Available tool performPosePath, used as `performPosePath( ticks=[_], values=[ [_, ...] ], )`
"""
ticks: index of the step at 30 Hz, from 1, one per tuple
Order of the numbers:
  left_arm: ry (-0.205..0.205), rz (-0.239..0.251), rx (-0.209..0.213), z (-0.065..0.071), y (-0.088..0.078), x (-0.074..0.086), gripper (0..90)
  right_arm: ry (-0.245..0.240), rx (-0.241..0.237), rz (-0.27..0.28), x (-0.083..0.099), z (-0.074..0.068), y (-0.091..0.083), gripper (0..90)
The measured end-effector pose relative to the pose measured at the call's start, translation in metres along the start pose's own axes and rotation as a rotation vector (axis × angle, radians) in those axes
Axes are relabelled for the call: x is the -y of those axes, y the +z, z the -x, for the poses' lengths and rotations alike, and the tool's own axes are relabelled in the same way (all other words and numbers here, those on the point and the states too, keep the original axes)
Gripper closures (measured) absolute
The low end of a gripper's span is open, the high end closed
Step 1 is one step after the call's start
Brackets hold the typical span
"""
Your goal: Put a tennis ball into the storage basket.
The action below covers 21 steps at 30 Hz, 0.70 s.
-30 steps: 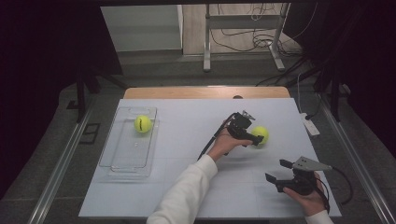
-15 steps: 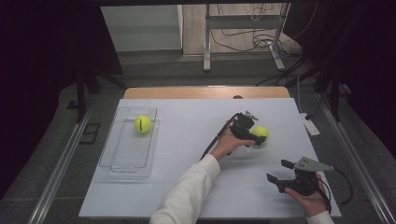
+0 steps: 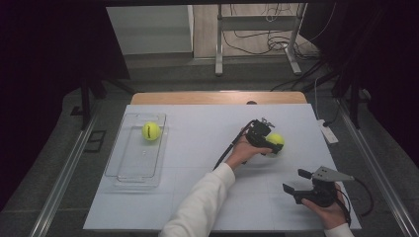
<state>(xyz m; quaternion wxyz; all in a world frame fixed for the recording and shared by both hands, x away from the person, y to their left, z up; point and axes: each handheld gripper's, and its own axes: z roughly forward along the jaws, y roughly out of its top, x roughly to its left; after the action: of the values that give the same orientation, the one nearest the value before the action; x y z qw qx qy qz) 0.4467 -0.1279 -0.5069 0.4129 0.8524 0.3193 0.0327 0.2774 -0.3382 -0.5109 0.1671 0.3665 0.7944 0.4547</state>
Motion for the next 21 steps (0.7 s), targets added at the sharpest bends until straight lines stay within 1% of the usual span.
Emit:
performPosePath(
  ticks=[3,4,7,8,9,10,21],
  values=[
    [-0.001,-0.001,0.000,0.0016,0.0017,0.0000,15.5,0.001,-0.001,0.003,0.0000,0.0001,-0.0003,14.5],
    [0.012,-0.009,-0.008,0.0031,0.0037,-0.0002,16.8,0.002,0.000,0.005,0.0000,0.0002,-0.0007,14.5],
    [0.009,-0.009,-0.014,0.0038,0.0049,-0.0003,21.3,0.002,0.000,0.006,0.0003,0.0006,-0.0008,14.5],
    [0.007,-0.008,-0.013,0.0040,0.0051,-0.0004,21.3,0.002,0.001,0.006,0.0003,0.0006,-0.0010,14.5],
    [0.003,-0.008,-0.012,0.0044,0.0050,-0.0007,24.5,0.002,0.001,0.005,0.0004,0.0008,-0.0013,14.5],
    [0.003,-0.007,-0.014,0.0047,0.0047,-0.0011,25.9,0.003,0.001,0.006,0.0004,0.0008,-0.0013,14.5],
    [0.022,-0.026,-0.021,0.0058,0.0024,-0.0021,27.8,0.002,0.003,0.006,0.0003,0.0005,-0.0015,14.5]
  ],
)
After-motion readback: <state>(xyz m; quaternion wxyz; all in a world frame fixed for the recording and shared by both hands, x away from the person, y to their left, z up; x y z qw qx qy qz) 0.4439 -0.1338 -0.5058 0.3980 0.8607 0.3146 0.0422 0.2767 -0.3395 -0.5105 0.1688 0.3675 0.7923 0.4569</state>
